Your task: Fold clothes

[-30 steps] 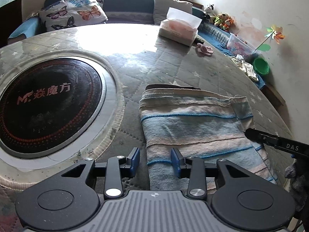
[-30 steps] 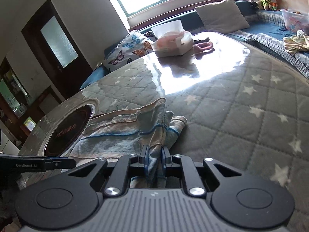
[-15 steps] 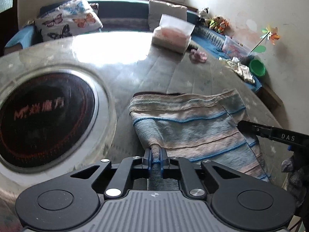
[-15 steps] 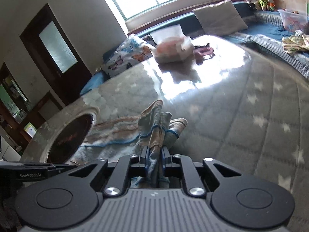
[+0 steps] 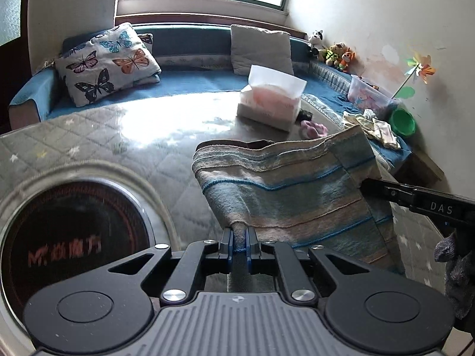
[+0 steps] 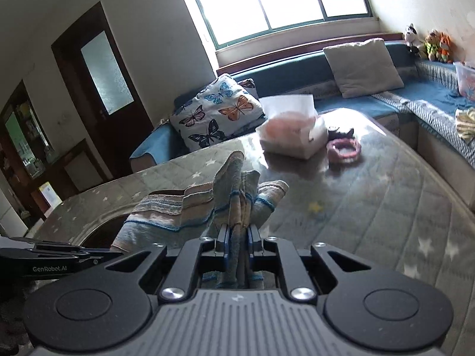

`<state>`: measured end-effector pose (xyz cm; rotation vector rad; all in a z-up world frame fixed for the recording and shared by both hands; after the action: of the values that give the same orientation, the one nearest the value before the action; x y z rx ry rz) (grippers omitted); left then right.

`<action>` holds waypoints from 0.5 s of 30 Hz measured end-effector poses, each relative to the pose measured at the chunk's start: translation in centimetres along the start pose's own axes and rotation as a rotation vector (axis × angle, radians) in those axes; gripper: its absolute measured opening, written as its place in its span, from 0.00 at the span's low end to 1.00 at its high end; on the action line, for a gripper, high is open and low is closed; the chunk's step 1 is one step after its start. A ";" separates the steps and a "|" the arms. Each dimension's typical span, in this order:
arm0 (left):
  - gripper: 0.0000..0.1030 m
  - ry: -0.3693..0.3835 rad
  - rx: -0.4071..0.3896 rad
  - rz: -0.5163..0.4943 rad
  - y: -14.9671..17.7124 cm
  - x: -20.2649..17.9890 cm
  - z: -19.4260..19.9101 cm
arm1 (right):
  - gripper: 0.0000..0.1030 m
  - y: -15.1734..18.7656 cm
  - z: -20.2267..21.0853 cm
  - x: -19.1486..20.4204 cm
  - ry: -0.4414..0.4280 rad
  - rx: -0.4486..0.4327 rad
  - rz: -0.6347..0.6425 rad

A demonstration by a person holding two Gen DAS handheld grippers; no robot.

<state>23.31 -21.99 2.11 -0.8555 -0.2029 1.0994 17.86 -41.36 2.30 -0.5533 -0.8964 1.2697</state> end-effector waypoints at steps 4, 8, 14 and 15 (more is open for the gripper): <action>0.08 -0.003 0.007 0.025 -1.2 0.7 -1.6 | 0.10 -1.2 -1.9 -0.3 0.009 0.007 0.007; 0.08 -0.014 0.023 0.042 -1.9 1.4 -3.3 | 0.10 -1.8 -3.6 -1.0 0.015 0.019 0.001; 0.09 -0.035 0.057 0.053 -2.0 2.3 -5.7 | 0.10 -1.6 -6.3 -2.0 0.029 0.046 -0.001; 0.09 -0.041 0.065 0.055 -1.8 2.4 -6.1 | 0.10 -1.5 -6.8 -2.1 0.035 0.052 -0.003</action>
<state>29.03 -23.35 -1.34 -0.7847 -0.1776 1.1695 24.18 -42.99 -0.87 -0.5311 -0.8322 1.2736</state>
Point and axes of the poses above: each gripper's, at about its wrist camera, not at the fingertips, and z roughly against the way its jaws point, x to its left, y to its underside, the point moved 4 cm from there along -z, roughly the way its jaws point, and after that the axes turned 7 degrees about y, right-handed, at the moved point
